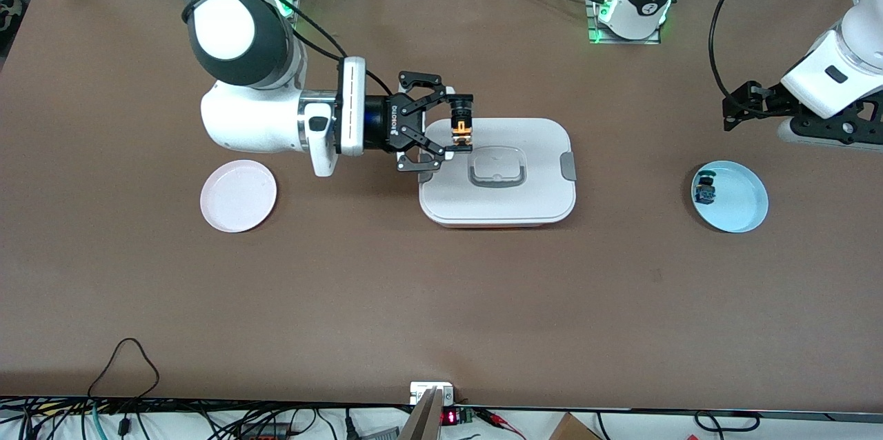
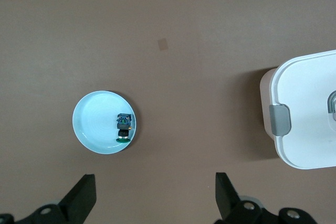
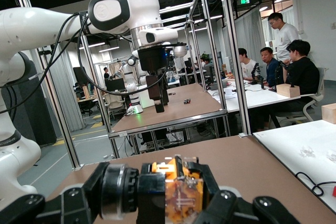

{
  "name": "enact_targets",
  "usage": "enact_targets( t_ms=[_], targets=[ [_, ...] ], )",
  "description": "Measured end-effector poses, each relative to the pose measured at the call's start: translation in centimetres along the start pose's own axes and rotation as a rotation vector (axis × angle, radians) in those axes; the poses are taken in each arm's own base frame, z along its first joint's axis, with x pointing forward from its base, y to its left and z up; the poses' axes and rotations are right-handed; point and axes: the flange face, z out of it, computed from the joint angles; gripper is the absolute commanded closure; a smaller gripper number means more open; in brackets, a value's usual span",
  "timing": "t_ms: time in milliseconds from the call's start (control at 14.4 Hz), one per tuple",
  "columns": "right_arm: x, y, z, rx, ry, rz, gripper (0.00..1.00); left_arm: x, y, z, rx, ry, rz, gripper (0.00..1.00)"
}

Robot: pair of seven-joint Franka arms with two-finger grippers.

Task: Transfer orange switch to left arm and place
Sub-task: 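Carry the orange switch with the right gripper above the white box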

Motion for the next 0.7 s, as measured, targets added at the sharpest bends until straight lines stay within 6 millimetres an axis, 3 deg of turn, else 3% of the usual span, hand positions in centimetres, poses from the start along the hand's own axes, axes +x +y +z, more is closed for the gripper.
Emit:
enact_targets(
  t_ms=[348,696],
  targets=[
    [0.1,-0.2,0.7,-0.011,0.065,0.028,0.95,0.0,0.0,0.0,0.0,0.0,0.0,0.0],
    [-1.2,-0.2,1.7,-0.006,0.073,0.025,0.95,0.0,0.0,0.0,0.0,0.0,0.0,0.0]
  ],
)
